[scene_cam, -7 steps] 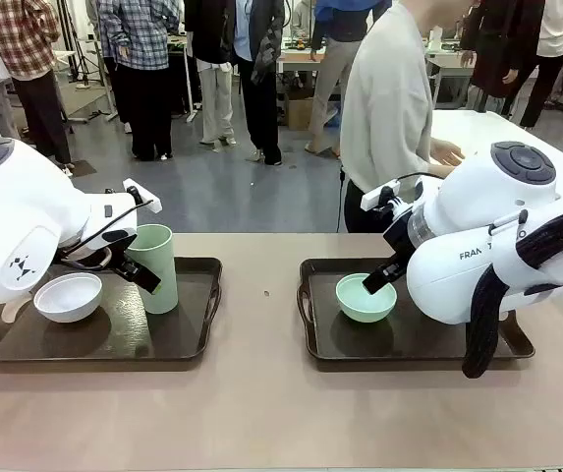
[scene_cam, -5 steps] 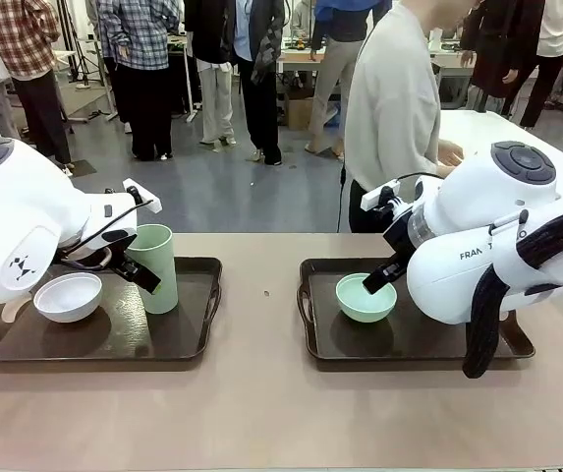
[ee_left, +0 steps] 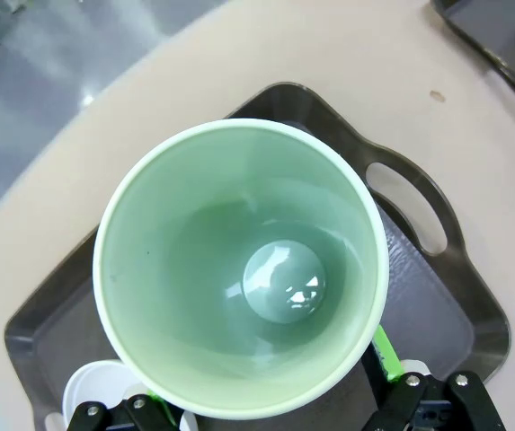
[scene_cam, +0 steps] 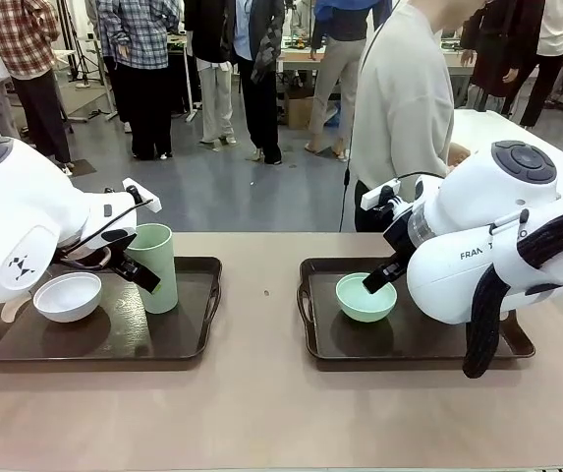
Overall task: Set up a tray with a mat and arrange the tableware.
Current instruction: Pick up the Picnic Bowl and Reusable plastic cup from the Handle tray in front of the human's position and hold them in the air.
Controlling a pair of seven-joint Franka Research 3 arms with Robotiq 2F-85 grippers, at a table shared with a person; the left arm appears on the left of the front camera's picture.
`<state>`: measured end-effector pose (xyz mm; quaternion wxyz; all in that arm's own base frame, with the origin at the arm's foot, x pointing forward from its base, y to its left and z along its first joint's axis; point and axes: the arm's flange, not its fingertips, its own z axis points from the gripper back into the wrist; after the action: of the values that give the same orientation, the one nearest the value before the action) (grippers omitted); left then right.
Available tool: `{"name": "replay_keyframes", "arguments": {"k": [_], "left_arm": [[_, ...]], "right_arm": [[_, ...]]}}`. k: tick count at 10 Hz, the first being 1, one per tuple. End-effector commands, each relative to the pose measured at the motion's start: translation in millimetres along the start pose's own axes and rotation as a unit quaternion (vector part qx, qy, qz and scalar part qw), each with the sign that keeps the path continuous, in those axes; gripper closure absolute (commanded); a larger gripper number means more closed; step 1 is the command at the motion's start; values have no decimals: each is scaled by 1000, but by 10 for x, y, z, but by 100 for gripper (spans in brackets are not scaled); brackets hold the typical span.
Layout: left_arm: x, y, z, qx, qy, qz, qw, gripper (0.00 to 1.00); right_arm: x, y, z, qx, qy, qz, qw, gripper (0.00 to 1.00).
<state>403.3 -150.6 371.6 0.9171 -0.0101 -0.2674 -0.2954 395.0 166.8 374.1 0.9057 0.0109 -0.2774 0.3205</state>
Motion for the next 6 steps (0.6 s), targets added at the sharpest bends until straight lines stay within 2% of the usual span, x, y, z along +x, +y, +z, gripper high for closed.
{"name": "replay_keyframes", "arguments": {"k": [1, 6], "left_arm": [[0, 0, 0, 0, 0, 0, 1000, 0], [0, 0, 0, 0, 0, 0, 1000, 0]], "right_arm": [[0, 0, 0, 0, 0, 0, 1000, 0], [0, 0, 0, 0, 0, 0, 1000, 0]]}}
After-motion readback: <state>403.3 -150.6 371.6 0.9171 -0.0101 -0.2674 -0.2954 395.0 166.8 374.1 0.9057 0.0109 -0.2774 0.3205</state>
